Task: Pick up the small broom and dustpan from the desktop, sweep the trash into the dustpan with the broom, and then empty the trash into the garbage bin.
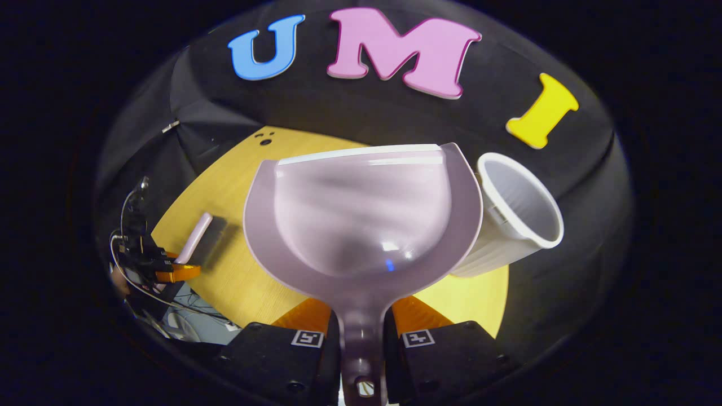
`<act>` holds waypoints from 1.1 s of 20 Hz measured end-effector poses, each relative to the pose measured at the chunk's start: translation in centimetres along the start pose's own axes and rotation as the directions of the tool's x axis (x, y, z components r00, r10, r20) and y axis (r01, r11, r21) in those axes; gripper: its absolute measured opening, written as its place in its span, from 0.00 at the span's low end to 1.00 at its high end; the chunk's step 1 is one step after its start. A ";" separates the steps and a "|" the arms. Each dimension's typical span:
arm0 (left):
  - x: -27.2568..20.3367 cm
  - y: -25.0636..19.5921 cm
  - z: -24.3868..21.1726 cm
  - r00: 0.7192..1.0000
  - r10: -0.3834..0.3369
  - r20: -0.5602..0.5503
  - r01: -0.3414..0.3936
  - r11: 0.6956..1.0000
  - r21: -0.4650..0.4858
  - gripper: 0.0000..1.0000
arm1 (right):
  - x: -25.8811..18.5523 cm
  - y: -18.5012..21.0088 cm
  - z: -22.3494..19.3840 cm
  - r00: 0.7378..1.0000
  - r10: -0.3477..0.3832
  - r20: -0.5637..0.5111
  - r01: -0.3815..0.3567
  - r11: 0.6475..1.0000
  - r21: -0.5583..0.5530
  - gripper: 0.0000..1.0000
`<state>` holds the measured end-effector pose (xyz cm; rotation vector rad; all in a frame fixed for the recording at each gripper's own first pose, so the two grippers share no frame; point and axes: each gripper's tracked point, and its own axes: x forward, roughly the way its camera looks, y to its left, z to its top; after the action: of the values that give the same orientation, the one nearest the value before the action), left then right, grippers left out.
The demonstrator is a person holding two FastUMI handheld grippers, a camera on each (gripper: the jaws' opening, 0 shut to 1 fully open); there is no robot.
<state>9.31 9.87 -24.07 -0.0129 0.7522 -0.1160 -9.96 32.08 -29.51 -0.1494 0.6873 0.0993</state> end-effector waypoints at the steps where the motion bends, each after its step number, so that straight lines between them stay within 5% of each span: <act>1: 0.4 0.1 0.2 1.000 0.007 -0.005 -0.007 1.000 0.005 0.28 | 1.4 0.8 -1.5 0.999 0.013 -0.034 -0.012 1.000 0.018 0.36; 10: 5.6 0.7 0.8 0.986 0.113 -0.121 -0.108 0.993 0.043 0.28 | 6.9 1.5 -13.7 0.961 0.064 -0.268 -0.046 0.996 0.072 0.36; 22: 7.9 0.2 1.6 0.963 0.189 -0.192 -0.160 0.975 0.153 0.32 | 8.1 2.0 -16.3 0.952 0.084 -0.294 -0.030 0.982 0.185 0.39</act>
<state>16.18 9.13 -28.27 0.1982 0.9472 0.0007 -14.20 31.58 -47.27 0.0298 1.0019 0.0703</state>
